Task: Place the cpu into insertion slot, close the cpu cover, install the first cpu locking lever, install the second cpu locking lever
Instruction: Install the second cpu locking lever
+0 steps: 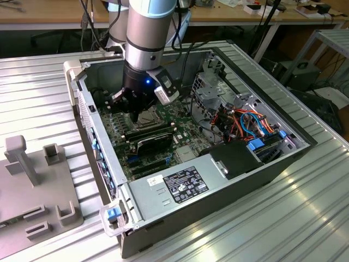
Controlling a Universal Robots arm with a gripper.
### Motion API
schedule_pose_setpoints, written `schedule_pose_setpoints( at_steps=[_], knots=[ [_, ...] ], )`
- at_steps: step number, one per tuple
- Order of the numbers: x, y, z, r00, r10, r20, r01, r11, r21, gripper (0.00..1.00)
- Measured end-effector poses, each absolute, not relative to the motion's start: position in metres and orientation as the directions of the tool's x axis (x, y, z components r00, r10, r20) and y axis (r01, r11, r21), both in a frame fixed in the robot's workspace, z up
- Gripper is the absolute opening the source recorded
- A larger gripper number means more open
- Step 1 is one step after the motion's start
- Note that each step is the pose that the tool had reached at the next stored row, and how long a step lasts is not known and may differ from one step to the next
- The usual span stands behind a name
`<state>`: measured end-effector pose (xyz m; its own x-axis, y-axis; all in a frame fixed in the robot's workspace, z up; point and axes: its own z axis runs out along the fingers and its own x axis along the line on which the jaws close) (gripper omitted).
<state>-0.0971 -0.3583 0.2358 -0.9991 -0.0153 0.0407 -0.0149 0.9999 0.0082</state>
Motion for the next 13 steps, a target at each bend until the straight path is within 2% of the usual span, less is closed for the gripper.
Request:
schedule_pose_setpoints(
  at_steps=[5, 13],
  knots=[
    [-0.096, -0.358, 0.247, -0.999, -0.015, 0.041, -0.015, 1.000, 0.008, 0.11],
    [-0.065, -0.358, 0.247, -0.999, -0.015, 0.041, -0.015, 1.000, 0.008, 0.11]
  ],
)
